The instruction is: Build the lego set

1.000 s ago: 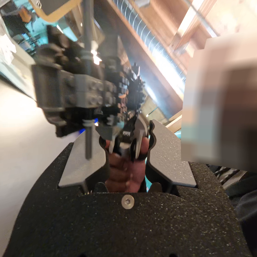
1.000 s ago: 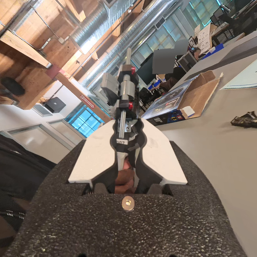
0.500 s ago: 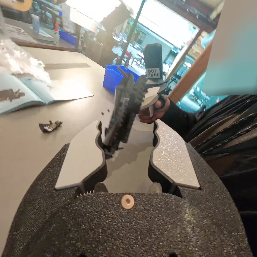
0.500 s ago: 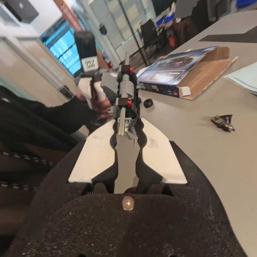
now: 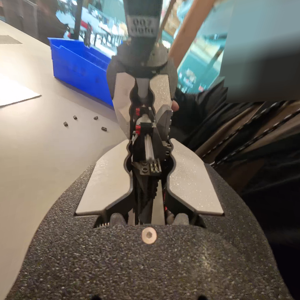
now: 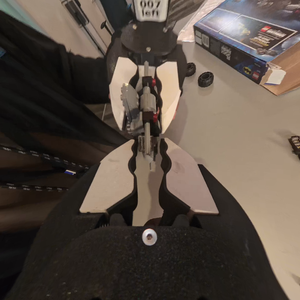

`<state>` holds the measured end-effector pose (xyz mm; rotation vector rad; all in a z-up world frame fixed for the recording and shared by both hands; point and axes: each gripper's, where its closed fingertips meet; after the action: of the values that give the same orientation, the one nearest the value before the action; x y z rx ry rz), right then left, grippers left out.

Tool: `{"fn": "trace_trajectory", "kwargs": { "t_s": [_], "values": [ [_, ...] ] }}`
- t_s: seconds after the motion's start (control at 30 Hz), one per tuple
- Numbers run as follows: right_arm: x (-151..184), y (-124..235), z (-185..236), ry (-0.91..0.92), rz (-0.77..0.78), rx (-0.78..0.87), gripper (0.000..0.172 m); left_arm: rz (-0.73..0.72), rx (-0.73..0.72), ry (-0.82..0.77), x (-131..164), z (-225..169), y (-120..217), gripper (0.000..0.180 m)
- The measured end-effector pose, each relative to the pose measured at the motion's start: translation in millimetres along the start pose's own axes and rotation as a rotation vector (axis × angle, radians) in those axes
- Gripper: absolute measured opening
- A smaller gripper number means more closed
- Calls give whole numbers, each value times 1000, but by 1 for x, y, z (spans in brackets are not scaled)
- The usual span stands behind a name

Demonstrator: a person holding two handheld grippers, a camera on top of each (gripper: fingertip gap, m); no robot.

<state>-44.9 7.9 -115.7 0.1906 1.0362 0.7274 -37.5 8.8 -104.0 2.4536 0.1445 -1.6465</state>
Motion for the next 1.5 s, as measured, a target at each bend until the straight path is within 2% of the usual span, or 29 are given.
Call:
{"fn": "trace_trajectory", "kwargs": {
  "t_s": [0.1,0.2,0.3,0.5,0.6,0.63,0.73,0.9,1.0,1.13,1.3,1.4,1.5],
  "values": [
    [0,0,-11,-82,-113,22,49,-217,12,198,-1,8,10,40],
    [4,2,-13,-148,-257,15,50,-457,6,345,-6,17,24,40],
    [13,-9,-8,-198,-292,-25,52,-614,28,401,-12,18,30,40],
    [19,-29,5,-198,-218,-88,51,-702,40,388,-15,15,18,39],
    [19,-28,8,-180,-207,-111,33,-712,37,374,-15,12,11,39],
    [19,-27,8,-177,-204,-113,32,-715,34,365,-15,11,10,39],
    [21,-24,6,-181,-192,-123,31,-655,4,343,-13,11,5,40],
    [26,-14,-1,-148,-126,-90,30,-477,-65,263,-3,10,1,53],
    [32,-9,-4,-114,-42,-69,30,-374,-47,236,2,5,2,54],
    [42,-9,-8,-96,54,-62,30,-212,-25,242,23,-1,-9,60],
    [48,-8,-6,-101,110,-94,30,-149,-22,226,34,-4,-13,60],
    [47,-8,-3,-111,140,-136,30,-97,29,213,42,-14,-24,66],
    [48,-8,-2,-123,182,-168,30,-116,29,199,43,-17,-31,71]
  ]
}}
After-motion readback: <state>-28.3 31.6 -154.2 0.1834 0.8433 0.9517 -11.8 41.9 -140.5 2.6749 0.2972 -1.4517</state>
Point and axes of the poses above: each gripper's, where its closed fingertips meet, y back along the fingers, x out of its underside, z = x × y across the jaws, and after that the axes turned 7 degrees about -y, right-handed
